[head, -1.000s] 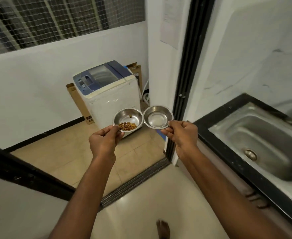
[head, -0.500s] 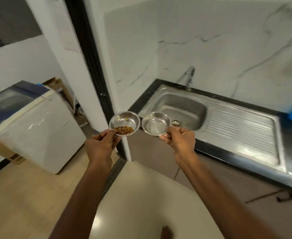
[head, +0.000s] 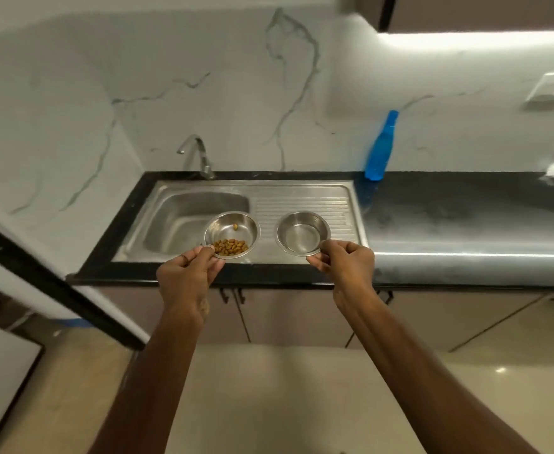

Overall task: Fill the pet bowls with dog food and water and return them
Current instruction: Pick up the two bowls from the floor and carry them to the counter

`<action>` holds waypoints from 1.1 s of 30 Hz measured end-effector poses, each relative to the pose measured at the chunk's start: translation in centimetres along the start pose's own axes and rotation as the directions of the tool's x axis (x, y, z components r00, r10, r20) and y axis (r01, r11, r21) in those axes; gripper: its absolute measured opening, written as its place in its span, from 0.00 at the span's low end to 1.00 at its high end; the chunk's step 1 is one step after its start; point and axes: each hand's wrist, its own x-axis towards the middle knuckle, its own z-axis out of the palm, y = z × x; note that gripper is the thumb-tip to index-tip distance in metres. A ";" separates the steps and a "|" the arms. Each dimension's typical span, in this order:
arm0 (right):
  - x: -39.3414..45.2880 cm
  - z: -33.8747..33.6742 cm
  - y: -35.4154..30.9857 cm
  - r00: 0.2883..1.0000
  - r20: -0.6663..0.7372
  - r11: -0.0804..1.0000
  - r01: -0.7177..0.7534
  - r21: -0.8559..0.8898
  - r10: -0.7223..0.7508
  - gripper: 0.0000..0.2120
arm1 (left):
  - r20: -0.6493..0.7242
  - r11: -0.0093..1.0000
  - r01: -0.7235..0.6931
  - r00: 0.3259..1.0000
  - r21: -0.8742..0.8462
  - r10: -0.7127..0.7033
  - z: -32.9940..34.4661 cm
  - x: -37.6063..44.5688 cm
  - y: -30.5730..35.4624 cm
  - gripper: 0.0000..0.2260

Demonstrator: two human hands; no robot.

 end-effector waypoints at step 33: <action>26.6 -37.7 -12.9 0.931 -0.361 0.969 0.131 0.209 -0.048 0.05 | 0.313 0.978 0.037 0.944 0.208 -0.102 46.7 -8.9 -20.9 0.12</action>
